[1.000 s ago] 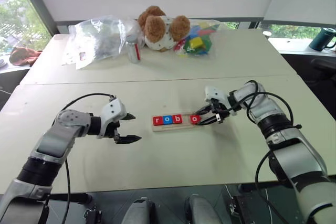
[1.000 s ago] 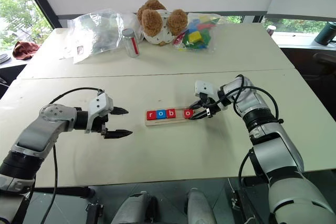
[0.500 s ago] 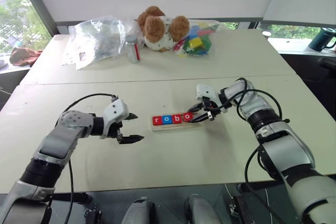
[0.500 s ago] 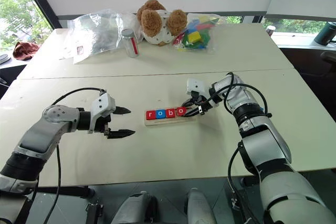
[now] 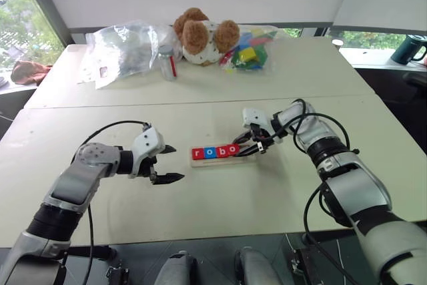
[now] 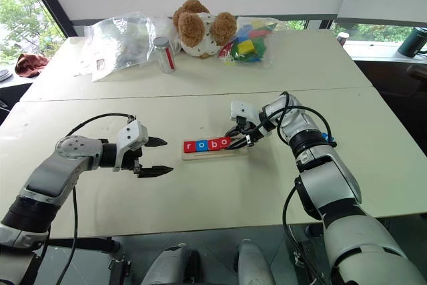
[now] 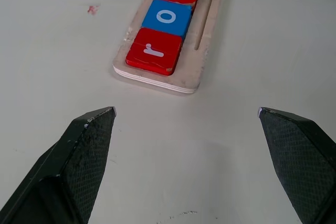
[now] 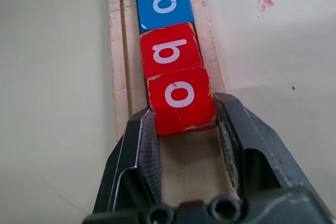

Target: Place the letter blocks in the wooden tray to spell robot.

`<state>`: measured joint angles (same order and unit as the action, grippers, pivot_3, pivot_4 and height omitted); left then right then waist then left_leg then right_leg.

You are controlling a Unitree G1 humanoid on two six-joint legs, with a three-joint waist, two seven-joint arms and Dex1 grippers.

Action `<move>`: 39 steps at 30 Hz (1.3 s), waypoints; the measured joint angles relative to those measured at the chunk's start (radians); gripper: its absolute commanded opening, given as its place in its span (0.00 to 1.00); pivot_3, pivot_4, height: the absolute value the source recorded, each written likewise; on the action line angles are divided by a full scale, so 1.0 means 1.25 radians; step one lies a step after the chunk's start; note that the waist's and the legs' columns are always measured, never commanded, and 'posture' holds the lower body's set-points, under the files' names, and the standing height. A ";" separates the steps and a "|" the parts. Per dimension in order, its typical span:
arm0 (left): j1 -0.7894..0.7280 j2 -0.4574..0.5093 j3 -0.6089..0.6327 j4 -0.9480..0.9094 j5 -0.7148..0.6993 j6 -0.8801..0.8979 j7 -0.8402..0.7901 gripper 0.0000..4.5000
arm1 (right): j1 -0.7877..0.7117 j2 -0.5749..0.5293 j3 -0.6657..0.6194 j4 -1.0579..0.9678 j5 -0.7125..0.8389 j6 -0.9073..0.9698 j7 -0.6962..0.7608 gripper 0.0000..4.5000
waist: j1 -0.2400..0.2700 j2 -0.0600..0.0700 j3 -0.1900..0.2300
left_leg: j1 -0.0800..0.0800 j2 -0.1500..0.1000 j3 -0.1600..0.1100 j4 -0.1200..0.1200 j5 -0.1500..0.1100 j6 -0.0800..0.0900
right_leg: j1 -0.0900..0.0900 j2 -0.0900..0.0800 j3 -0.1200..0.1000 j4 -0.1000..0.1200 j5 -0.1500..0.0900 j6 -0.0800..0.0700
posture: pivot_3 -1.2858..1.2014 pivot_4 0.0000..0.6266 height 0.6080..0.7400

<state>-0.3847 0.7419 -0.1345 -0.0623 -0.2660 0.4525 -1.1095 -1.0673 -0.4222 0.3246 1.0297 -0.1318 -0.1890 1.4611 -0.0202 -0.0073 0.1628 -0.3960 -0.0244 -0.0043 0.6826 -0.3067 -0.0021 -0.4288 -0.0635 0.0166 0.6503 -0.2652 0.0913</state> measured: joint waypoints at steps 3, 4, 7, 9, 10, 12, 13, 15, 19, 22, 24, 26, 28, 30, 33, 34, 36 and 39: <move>-0.001 -0.003 0.000 0.001 0.000 -0.001 0.000 1.00 | 0.000 0.001 0.000 -0.005 0.000 0.007 0.008 0.25 | 0.000 0.000 0.000 | 0.000 0.000 0.000 0.000 0.000 0.000 | 0.000 0.000 0.000 0.000 0.000 0.000 | 0.52 0.24 1.00; -0.001 -0.004 0.000 0.002 0.000 -0.002 0.000 1.00 | 0.000 0.001 0.000 -0.005 0.000 0.009 0.008 0.25 | 0.000 0.000 0.000 | 0.000 0.000 0.000 0.000 0.000 0.000 | 0.000 0.000 0.000 0.000 0.000 0.000 | 0.52 0.24 1.00; -0.002 -0.011 -0.002 0.004 0.001 -0.005 0.000 1.00 | 0.005 0.001 0.000 -0.020 0.000 0.024 0.010 0.25 | 0.000 0.000 0.000 | 0.000 0.000 0.000 0.000 0.000 0.000 | 0.000 0.000 0.000 0.000 0.000 0.000 | 0.52 0.24 1.00; -0.003 -0.013 -0.004 0.008 0.002 -0.006 0.000 1.00 | 0.011 0.002 0.000 -0.035 0.000 0.029 0.011 0.25 | 0.000 0.000 0.000 | 0.000 0.000 0.000 0.000 0.000 0.000 | 0.000 0.000 0.000 0.000 0.000 0.000 | 0.52 0.24 1.00; -0.003 -0.013 -0.005 0.011 0.003 -0.006 0.000 1.00 | 0.013 0.002 0.000 -0.040 0.000 0.030 0.012 0.25 | 0.000 0.000 0.000 | 0.000 0.000 0.000 0.000 0.000 0.000 | 0.000 0.000 0.000 0.000 0.000 0.000 | 0.52 0.24 1.00; -0.004 -0.013 -0.007 0.017 0.004 -0.007 -0.001 1.00 | 0.024 0.001 0.000 -0.064 0.000 0.036 0.015 0.25 | 0.000 0.000 0.000 | 0.000 0.000 0.000 0.000 0.000 0.000 | 0.000 0.000 0.000 0.000 0.000 0.000 | 0.52 0.24 1.00; -0.004 -0.013 -0.007 0.018 0.005 -0.007 -0.001 1.00 | 0.026 0.001 0.000 -0.071 0.000 0.039 0.016 0.25 | 0.000 0.000 0.000 | 0.000 0.000 0.000 0.000 0.000 0.000 | 0.000 0.000 0.000 0.000 0.000 0.000 | 0.52 0.24 1.00; -0.004 -0.013 -0.007 0.018 0.007 -0.007 -0.002 1.00 | 0.032 0.000 0.000 -0.084 0.000 0.043 0.016 0.25 | 0.000 0.000 0.000 | 0.000 0.000 0.000 0.000 0.000 0.000 | 0.000 0.000 0.000 0.000 0.000 0.000 | 0.52 0.24 1.00; -0.004 -0.014 -0.007 0.018 0.011 -0.008 -0.002 1.00 | 0.040 0.000 0.000 -0.101 -0.001 0.046 0.009 0.25 | 0.000 0.000 0.000 | 0.000 0.000 0.000 0.000 0.000 0.000 | 0.000 0.000 0.000 0.000 0.000 0.000 | 0.52 0.24 1.00; -0.004 -0.014 -0.007 0.018 0.014 -0.009 -0.002 1.00 | 0.045 0.000 0.000 -0.109 -0.001 0.052 -0.002 0.58 | 0.000 0.000 0.000 | 0.000 0.000 0.000 0.000 0.000 0.000 | 0.000 0.000 0.000 0.000 0.000 0.000 | 0.52 0.24 1.00; -0.004 -0.014 -0.007 0.018 0.014 -0.009 -0.003 1.00 | 0.048 0.000 -0.001 -0.118 0.000 0.056 -0.012 0.79 | 0.000 0.000 0.000 | 0.000 0.000 0.000 0.000 0.000 0.000 | 0.000 0.000 0.000 0.000 0.000 0.000 | 0.52 0.24 1.00; -0.004 -0.014 -0.007 0.019 0.014 -0.009 -0.003 1.00 | 0.049 0.000 -0.001 -0.125 0.000 0.060 -0.018 0.90 | 0.000 0.000 0.000 | 0.000 0.000 0.000 0.000 0.000 0.000 | 0.000 0.000 0.000 0.000 0.000 0.000 | 0.52 0.24 1.00; -0.007 -0.015 -0.008 0.024 0.014 -0.009 -0.005 1.00 | 0.049 -0.001 -0.001 -0.136 0.000 0.064 -0.019 0.90 | 0.000 0.000 0.000 | 0.000 0.000 0.000 0.000 0.000 0.000 | 0.000 0.000 0.000 0.000 0.000 0.000 | 0.52 0.24 1.00; -0.011 -0.016 -0.008 0.027 0.014 -0.009 -0.007 1.00 | 0.049 -0.003 -0.002 -0.152 0.005 0.071 -0.018 0.90 | 0.001 0.000 0.000 | 0.000 0.000 0.000 0.000 0.000 0.000 | 0.000 0.000 0.000 0.000 0.000 0.000 | 0.52 0.24 1.00; -0.012 -0.018 -0.008 0.031 0.014 -0.009 -0.008 1.00 | 0.049 -0.016 -0.013 -0.182 0.017 0.085 -0.015 0.90 | 0.002 0.000 0.000 | 0.000 0.000 0.000 0.000 0.000 0.000 | 0.000 0.000 0.000 0.000 0.000 0.000 | 0.52 0.24 1.00; -0.012 -0.018 -0.008 0.033 0.014 -0.009 -0.009 1.00 | 0.049 -0.024 -0.014 -0.192 0.019 0.086 -0.015 0.90 | 0.002 0.000 0.000 | 0.000 0.000 0.000 0.000 0.000 0.000 | 0.000 0.000 0.000 0.000 0.000 0.000 | 0.52 0.24 1.00; -0.012 -0.020 -0.008 0.035 0.014 -0.009 -0.009 1.00 | 0.049 -0.034 -0.015 -0.202 0.020 0.083 -0.015 0.90 | 0.002 0.000 0.000 | 0.000 0.000 0.000 0.000 0.000 0.000 | 0.000 0.000 0.000 0.000 0.000 0.000 | 0.52 0.24 1.00; -0.016 -0.026 -0.009 0.036 0.014 -0.009 -0.010 1.00 | 0.053 -0.043 -0.012 -0.217 0.019 0.068 -0.011 0.90 | 0.001 0.000 0.000 | 0.000 0.000 0.000 0.000 0.000 0.000 | 0.000 0.000 0.000 0.000 0.000 0.000 | 0.52 0.24 1.00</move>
<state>-0.4053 0.7090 -0.1456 -0.0175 -0.2486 0.4412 -1.1215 -1.0016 -0.4758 0.3093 0.7587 -0.1075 -0.1039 1.4470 -0.0185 -0.0073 0.1628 -0.3961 -0.0244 -0.0043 0.6827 -0.3067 -0.0020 -0.4288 -0.0637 0.0163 0.6504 -0.2652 0.0913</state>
